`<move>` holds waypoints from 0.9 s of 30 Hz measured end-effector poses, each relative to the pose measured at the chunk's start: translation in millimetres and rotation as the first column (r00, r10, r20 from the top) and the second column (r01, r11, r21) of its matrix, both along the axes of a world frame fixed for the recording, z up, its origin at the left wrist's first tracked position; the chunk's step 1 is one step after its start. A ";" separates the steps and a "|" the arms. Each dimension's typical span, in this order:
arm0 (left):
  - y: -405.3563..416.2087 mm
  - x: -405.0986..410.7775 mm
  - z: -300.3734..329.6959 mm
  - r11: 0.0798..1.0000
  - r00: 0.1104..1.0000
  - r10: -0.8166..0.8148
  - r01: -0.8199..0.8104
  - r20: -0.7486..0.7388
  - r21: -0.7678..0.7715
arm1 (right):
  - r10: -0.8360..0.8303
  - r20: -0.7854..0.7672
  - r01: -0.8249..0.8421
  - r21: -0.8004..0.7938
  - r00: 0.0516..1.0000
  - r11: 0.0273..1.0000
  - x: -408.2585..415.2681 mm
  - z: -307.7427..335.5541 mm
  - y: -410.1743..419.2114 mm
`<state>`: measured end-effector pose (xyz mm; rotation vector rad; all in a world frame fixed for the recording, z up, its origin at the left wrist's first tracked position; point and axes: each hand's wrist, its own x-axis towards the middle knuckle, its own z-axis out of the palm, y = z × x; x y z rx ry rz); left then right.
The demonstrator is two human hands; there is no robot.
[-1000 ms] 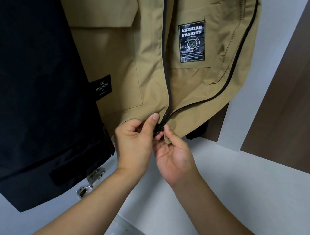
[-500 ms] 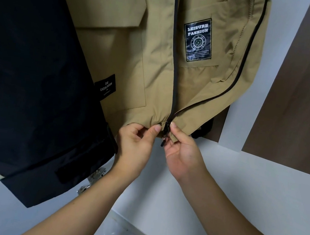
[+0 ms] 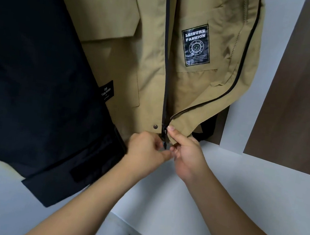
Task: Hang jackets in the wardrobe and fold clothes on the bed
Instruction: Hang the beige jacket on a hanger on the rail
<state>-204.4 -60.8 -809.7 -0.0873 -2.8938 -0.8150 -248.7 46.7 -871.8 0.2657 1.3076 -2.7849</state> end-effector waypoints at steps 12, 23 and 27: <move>8.2 0.1 -8.0 0.990 0.993 0.097 -0.089 -0.070 0.113 | 0.025 -0.061 -0.026 -0.016 0.998 1.000 5.6 7.8 12.3; 9.6 1.9 0.7 0.992 0.995 0.098 -0.099 -0.026 -0.080 | -0.031 -0.118 0.041 0.090 0.993 0.995 8.5 4.8 19.2; 12.2 -10.1 26.3 0.935 0.982 0.043 -0.104 -0.185 -0.339 | -0.034 -0.241 0.083 0.196 0.970 0.977 8.6 -0.9 22.6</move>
